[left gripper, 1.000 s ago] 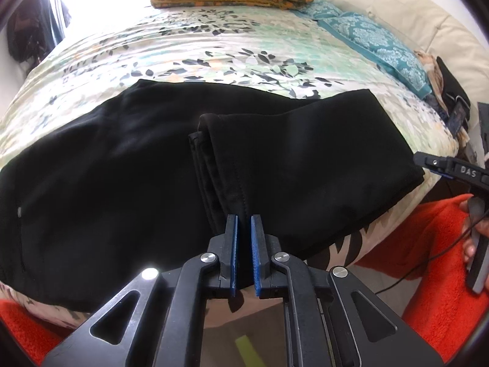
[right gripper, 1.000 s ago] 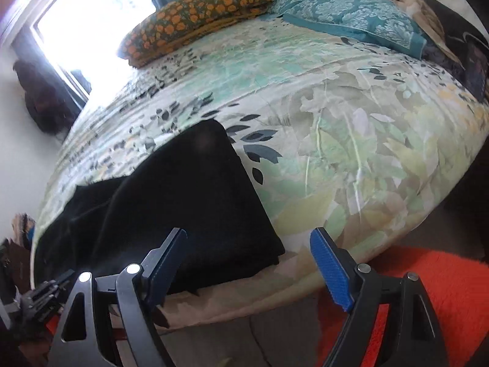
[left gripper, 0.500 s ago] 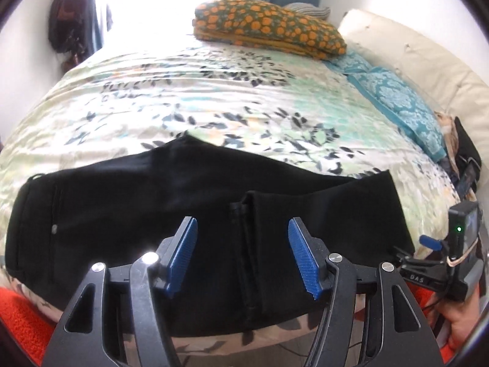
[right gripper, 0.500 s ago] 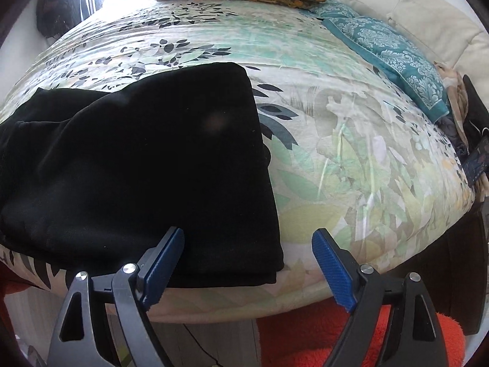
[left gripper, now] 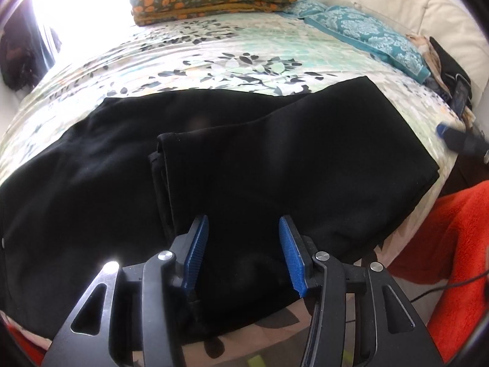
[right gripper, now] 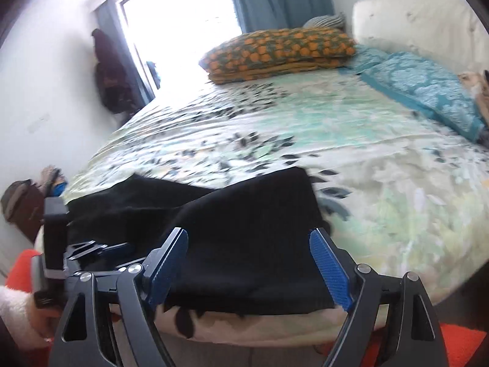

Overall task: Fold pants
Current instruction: 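Smooth the folded trousers flat with both open tools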

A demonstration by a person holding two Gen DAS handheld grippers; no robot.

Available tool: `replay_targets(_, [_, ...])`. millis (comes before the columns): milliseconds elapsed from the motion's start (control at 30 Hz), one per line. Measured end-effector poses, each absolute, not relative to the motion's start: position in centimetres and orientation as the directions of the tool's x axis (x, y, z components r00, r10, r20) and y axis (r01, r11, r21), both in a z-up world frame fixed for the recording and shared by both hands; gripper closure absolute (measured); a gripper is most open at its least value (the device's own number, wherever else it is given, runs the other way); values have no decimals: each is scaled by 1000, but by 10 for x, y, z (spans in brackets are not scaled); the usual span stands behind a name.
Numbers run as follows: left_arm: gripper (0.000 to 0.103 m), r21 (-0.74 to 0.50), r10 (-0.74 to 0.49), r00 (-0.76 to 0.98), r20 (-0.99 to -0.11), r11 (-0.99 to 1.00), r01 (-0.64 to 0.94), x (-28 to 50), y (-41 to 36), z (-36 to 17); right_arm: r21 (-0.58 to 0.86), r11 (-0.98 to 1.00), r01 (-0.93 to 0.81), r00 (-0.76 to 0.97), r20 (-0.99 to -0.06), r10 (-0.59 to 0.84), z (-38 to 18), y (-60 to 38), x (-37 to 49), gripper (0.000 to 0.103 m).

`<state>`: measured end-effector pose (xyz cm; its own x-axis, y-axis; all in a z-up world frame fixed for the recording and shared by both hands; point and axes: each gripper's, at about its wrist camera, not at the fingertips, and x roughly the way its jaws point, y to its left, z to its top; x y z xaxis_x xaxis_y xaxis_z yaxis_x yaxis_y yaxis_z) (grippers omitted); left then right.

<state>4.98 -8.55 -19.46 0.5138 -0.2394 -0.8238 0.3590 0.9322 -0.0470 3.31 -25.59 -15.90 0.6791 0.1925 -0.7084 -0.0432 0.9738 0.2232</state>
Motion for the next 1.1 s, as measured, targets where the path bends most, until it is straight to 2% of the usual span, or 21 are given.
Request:
replay_targets(67, [52,-73,-263,504,-823,928,365,50,-81,-194,231,969,-87,539,-807,241,-191,-236,49,49])
replay_targets(100, [52,-89,-278,495,-823,925,370,51,-78,-193,183,979,-84,445,-872,201,-212,-228,55,53])
replay_targets(267, [54,-166,-321,482,-816,927,336,52,-63,-186,179,981,-76,406,-893,195,-217,-227,55,54])
replay_targets(300, [51,-167,-311,487,-816,934,317,52,-62,-181,197,978,-65,415,-886,206,-215,-230,53,54])
replay_targets(367, [32,-159,-309,526,-792,937,310,50,-63,-166,270,962,-36,463,-849,256,-198,-239,52,54])
replay_targets(467, [23,-172,-350,583,-733,925,338,56,-72,-146,293,956,-34,560,-787,261,-163,-256,72,54])
replay_targets(567, [23,-179,-352,581,-734,926,333,81,-82,-145,277,959,-60,551,-792,263,-152,-259,116,54])
replay_targets(633, [23,-159,-310,557,-770,939,304,100,-84,-161,283,958,-47,540,-799,263,-159,-263,143,54])
replay_targets(733, [22,-95,-202,486,-850,967,235,119,-77,-199,313,948,58,415,-871,262,-208,-277,173,54])
replay_targets(800, [21,-98,-214,498,-840,964,248,115,-70,-206,329,939,98,376,-886,271,-233,-284,172,54])
replay_targets(933, [21,-105,-209,507,-836,968,227,101,-59,-192,319,945,73,482,-841,247,-195,-282,148,54])
replay_targets(1100, [21,-151,-281,583,-762,953,262,64,-57,-155,324,945,55,537,-807,245,-157,-263,93,41])
